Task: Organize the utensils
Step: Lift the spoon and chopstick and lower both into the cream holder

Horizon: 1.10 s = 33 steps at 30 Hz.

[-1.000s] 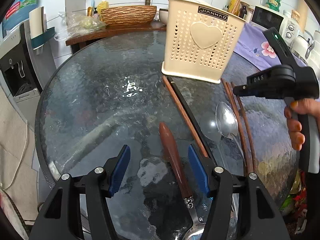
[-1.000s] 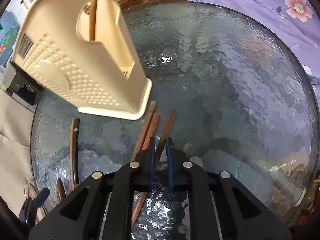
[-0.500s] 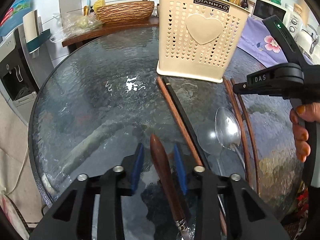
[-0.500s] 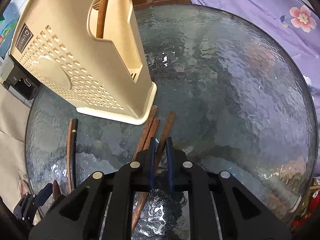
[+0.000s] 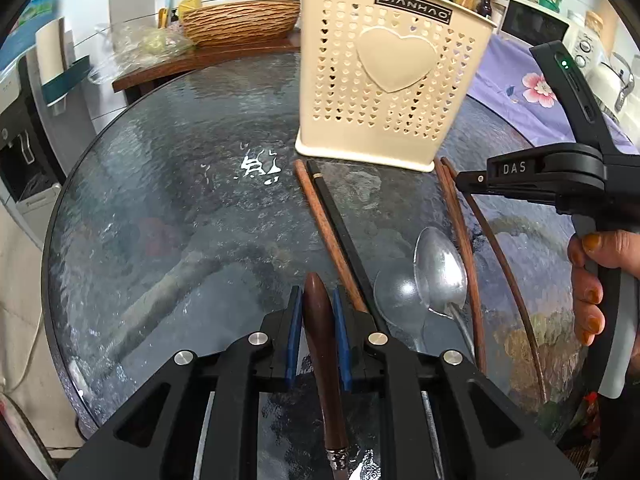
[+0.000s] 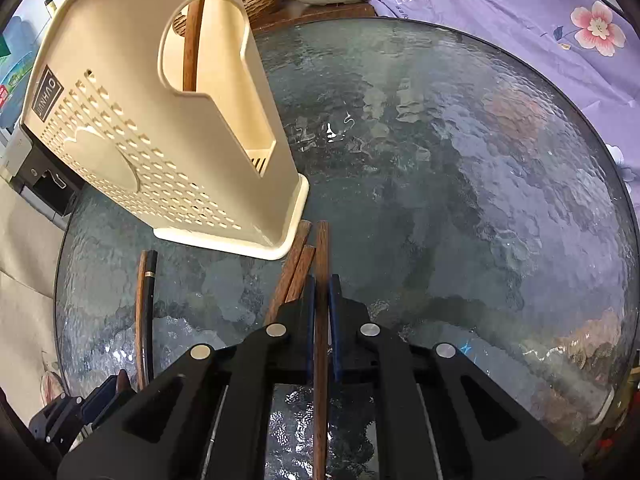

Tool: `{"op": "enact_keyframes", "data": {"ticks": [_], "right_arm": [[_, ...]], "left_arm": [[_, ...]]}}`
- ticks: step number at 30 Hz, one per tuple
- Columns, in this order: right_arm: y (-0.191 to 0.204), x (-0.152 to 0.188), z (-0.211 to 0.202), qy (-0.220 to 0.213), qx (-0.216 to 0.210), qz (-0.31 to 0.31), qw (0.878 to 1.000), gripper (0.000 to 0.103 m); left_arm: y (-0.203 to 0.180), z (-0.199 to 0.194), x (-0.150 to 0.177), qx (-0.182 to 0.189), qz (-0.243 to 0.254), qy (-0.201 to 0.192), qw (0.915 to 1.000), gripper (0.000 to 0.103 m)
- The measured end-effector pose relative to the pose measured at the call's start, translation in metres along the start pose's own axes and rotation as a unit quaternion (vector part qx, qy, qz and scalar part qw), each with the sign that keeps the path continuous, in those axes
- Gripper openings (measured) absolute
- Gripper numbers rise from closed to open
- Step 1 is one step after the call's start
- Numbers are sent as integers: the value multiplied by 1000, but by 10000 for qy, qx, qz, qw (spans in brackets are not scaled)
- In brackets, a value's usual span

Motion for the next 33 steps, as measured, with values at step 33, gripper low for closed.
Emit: {"op": "enact_keyframes", "data": {"ticks": [33], "right_arm": [[-9,8,-181,-1972,-1569,-782,9646,7]], "left_arm": [[5,-90,-61,825,-290,-1237,9885,14]]}}
Point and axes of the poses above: each gripper's, at about its wrist camera, not at the fingertips, and z roughly the way its jaws point, y to its left, x to its underside, the point moved 3 cm from there along z, roughly the way its jaws point, and after that the axes turned 12 degrees about -y, right-handed, at the moved point
